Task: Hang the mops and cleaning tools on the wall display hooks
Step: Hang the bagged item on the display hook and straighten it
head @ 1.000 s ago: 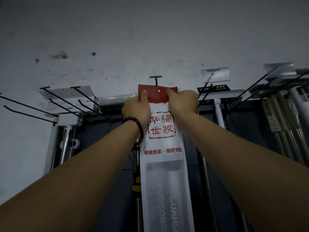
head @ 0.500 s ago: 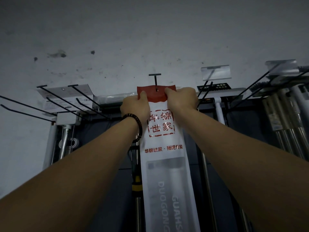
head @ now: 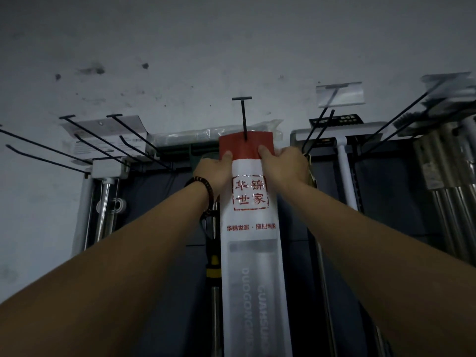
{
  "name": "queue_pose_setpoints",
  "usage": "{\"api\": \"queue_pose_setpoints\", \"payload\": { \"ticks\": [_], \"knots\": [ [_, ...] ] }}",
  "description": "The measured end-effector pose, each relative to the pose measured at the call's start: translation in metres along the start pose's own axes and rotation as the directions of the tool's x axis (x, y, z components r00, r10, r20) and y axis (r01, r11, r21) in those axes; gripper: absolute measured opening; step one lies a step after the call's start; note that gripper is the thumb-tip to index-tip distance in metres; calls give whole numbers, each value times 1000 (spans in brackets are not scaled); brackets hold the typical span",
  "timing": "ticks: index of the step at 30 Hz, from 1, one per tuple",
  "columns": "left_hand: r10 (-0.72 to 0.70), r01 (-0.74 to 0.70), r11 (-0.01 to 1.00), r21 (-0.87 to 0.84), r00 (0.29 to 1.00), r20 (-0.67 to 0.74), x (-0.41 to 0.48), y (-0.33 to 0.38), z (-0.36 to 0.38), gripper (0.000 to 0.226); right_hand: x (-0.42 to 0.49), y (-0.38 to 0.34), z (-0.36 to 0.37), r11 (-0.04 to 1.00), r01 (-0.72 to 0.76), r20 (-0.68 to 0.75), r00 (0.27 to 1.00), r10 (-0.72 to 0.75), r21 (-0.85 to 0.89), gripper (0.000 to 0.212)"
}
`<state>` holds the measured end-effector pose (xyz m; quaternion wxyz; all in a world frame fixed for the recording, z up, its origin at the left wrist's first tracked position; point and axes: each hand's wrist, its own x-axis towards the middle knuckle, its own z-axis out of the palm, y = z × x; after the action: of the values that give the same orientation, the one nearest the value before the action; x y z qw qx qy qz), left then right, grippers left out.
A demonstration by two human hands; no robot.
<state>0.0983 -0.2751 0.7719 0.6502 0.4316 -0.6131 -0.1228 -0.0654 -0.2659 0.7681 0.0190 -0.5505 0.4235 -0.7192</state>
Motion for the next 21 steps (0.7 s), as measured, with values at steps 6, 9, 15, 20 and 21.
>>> {"api": "queue_pose_setpoints", "payload": {
  "ticks": [6,9,15,20,21],
  "knots": [
    [42,-38,993,112,999,-33,-49,-33,-11,38,-61,17,5,959,252,-81,961,-263,-127,42],
    [46,-49,983,177,999,19,-91,-55,-19,32,-105,29,7,960,230,-47,969,-241,-162,49],
    [-40,20,993,114,983,177,-202,-126,-49,15,-233,70,0,945,250,56,968,-243,-213,44],
    [-103,60,982,180,966,236,-309,-197,-83,10,-358,116,-8,987,93,295,954,-50,-131,28],
    [-149,100,974,202,957,249,-329,-213,-90,10,-382,124,-10,992,1,344,938,42,-124,27]
  ]
}}
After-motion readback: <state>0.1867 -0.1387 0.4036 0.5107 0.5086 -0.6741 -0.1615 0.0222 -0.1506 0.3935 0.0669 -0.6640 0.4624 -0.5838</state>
